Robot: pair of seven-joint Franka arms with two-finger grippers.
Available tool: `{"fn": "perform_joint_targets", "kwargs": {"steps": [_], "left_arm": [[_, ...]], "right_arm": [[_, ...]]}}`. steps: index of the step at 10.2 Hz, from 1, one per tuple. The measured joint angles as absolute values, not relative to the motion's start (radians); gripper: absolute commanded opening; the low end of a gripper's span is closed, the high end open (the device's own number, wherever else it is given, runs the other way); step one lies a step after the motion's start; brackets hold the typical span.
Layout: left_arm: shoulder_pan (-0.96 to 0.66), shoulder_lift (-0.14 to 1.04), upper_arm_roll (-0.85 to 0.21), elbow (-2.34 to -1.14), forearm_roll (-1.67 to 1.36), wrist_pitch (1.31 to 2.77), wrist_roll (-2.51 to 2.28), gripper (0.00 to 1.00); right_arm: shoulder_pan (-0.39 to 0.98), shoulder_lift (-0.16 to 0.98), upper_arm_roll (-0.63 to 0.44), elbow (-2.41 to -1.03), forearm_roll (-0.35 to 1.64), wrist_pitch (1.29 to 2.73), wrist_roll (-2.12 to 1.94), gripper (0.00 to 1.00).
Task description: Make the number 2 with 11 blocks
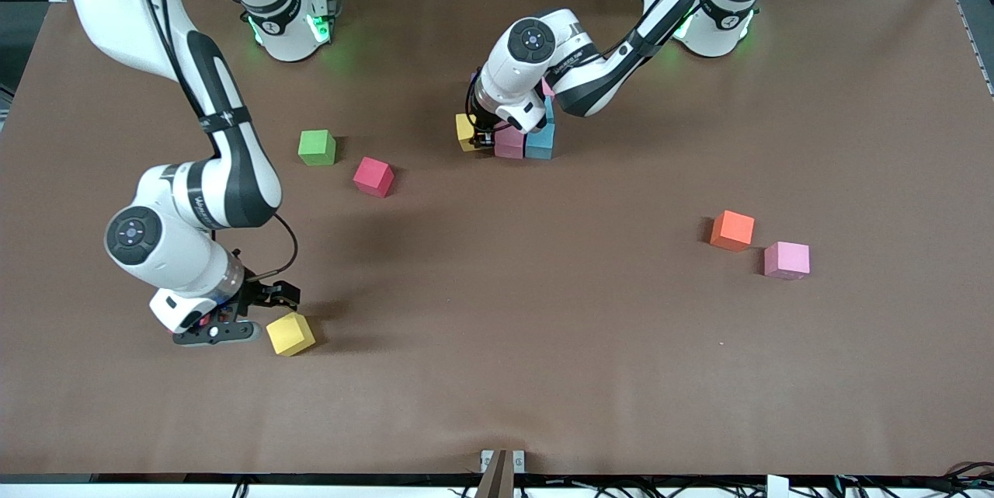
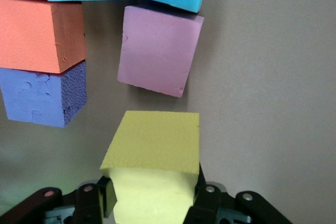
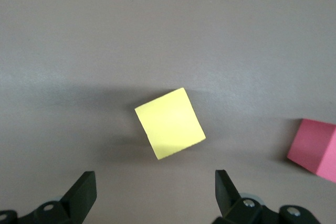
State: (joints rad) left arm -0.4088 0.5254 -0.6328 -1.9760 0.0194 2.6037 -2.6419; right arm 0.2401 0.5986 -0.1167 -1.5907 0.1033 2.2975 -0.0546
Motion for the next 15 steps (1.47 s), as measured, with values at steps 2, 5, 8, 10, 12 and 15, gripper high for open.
{"fn": "perform_joint_targets", "kwargs": {"steps": [2, 5, 8, 10, 12, 15], "left_arm": [[-0.423, 0.526, -0.619, -1.977, 0.019, 2.606, -2.644, 0.15], [-0.427, 0.526, -0.615, -1.978, 0.019, 2.615, -2.644, 0.15], [-0.428, 0.532, -0.613, -1.980, 0.019, 2.633, -2.644, 0.15], [-0.430, 0.539, -0.610, -1.981, 0.019, 2.638, -2.644, 0.15], [-0.437, 0.542, -0.602, -1.994, 0.020, 2.665, -2.644, 0.14], [-0.438, 0.542, -0.596, -2.065, 0.031, 2.779, -2.644, 0.14]], "right_arm": [[0.228, 0.621, -0.124, -1.586, 0.103, 2.309, -0.160, 1.00], [0.207, 0.670, -0.127, -1.517, 0.103, 2.312, -0.211, 1.00], [0.212, 0.746, -0.124, -1.431, 0.103, 2.312, -0.211, 1.00], [0.214, 0.781, -0.123, -1.403, 0.104, 2.312, -0.211, 1.00], [0.214, 0.798, -0.123, -1.392, 0.104, 2.312, -0.211, 1.00], [0.217, 0.805, -0.122, -1.389, 0.104, 2.312, -0.211, 1.00]]}}
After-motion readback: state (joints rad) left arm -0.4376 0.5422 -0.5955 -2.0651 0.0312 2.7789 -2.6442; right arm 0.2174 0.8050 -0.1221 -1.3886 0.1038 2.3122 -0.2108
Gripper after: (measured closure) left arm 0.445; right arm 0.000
